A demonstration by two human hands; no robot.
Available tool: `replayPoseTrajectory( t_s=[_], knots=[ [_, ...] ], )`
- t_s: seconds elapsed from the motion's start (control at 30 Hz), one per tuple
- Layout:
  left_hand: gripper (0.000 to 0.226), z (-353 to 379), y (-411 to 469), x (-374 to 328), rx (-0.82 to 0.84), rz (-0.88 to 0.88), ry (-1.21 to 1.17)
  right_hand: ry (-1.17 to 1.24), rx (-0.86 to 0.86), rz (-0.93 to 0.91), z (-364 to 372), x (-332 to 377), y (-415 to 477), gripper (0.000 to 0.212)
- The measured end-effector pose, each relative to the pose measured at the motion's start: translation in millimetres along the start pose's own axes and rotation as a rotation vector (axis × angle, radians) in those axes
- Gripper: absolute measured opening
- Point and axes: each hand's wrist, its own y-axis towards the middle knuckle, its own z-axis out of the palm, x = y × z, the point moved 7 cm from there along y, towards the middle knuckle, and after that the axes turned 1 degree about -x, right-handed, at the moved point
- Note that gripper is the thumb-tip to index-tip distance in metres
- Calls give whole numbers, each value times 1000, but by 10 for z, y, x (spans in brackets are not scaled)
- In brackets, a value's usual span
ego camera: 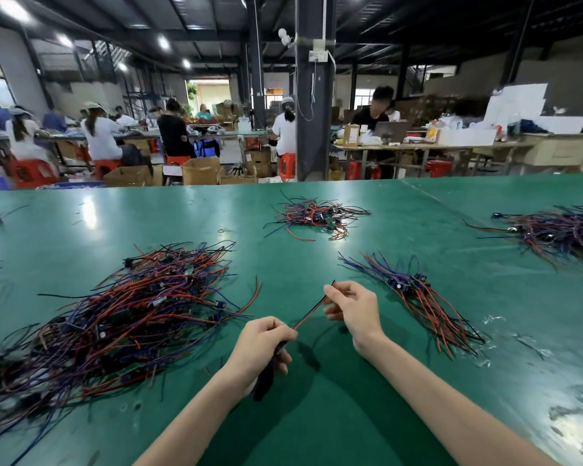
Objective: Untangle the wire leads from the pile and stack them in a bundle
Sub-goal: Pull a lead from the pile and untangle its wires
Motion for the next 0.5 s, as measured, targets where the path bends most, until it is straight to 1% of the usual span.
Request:
replayPoseTrajectory(
  t_s=[0.13,0.33,0.5],
  knots=[
    [13,1,-18,-8,8,2,-7,126,37,85,-50,-37,-19,12],
    [15,-8,-37,-2,10,30,8,190,27,143,-93,-5,-55,16],
    [14,31,-41,-15,35,81,71,369,13,246,-79,43,-95,15]
  ],
)
